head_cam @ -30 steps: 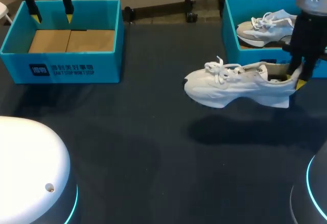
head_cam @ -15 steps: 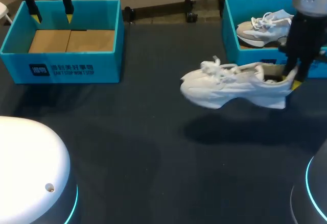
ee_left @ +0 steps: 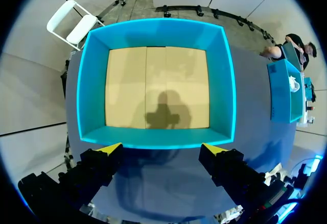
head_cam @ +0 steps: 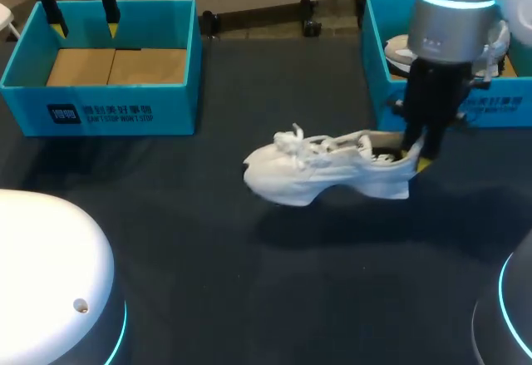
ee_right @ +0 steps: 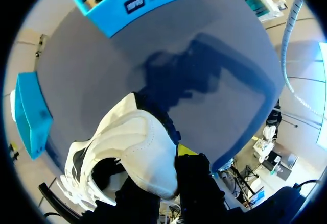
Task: Take the shoe out of the shoebox, open the shoe tongue, remove and reinsert the insole, then place the shoe into the shoebox
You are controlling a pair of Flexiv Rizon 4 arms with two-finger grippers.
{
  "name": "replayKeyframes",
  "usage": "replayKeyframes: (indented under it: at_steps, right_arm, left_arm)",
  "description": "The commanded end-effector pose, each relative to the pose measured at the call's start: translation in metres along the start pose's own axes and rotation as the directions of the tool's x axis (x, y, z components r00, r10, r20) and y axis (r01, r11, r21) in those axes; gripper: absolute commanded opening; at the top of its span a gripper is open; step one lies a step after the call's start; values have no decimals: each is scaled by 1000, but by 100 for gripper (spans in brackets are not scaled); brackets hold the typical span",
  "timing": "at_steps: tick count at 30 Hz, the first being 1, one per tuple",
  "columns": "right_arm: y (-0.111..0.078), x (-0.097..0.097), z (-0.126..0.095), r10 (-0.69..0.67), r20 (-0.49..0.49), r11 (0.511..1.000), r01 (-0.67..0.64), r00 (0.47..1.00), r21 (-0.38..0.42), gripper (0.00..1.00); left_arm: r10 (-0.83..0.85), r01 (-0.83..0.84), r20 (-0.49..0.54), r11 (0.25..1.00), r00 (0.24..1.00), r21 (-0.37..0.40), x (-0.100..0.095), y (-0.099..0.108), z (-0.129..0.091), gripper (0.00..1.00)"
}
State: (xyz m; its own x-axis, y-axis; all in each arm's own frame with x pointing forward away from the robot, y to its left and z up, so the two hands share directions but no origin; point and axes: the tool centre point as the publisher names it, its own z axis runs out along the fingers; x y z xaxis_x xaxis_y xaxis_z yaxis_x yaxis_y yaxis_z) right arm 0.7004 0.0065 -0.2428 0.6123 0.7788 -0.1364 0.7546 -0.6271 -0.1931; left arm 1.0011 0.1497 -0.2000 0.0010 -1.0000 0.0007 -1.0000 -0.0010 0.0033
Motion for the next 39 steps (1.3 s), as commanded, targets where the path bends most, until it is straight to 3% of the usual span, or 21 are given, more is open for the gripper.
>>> replayKeyframes:
  at_steps: [1, 12, 20, 26, 31, 39]
  right_arm:
    - [-9, 18, 10, 10, 21, 1000, -10, 1000, 4, 0]
    - [-37, 32, 39, -93, 91, 995, 96, 992, -30, 0]
    - [-55, 32, 48, -161, 98, 985, 166, 982, -52, 0]
    - [-60, 30, 50, -149, 112, 986, 157, 983, -65, 0]
    - [-65, 35, 66, -160, 127, 985, 167, 979, -49, 0]
    - [-69, 36, 78, -146, 89, 989, 149, 985, -23, 0]
  left_arm:
    - [0, 0, 0, 1000, 1000, 1, 0, 0, 0, 100]
    - [0, 0, 0, 1000, 1000, 1, 0, 0, 0, 100]
    - [0, 0, 0, 1000, 1000, 1, 0, 0, 0, 100]
    - [0, 0, 0, 1000, 1000, 1, 0, 0, 0, 100]
    - [0, 0, 0, 1000, 1000, 1, 0, 0, 0, 100]
    - [0, 0, 0, 1000, 1000, 1, 0, 0, 0, 100]
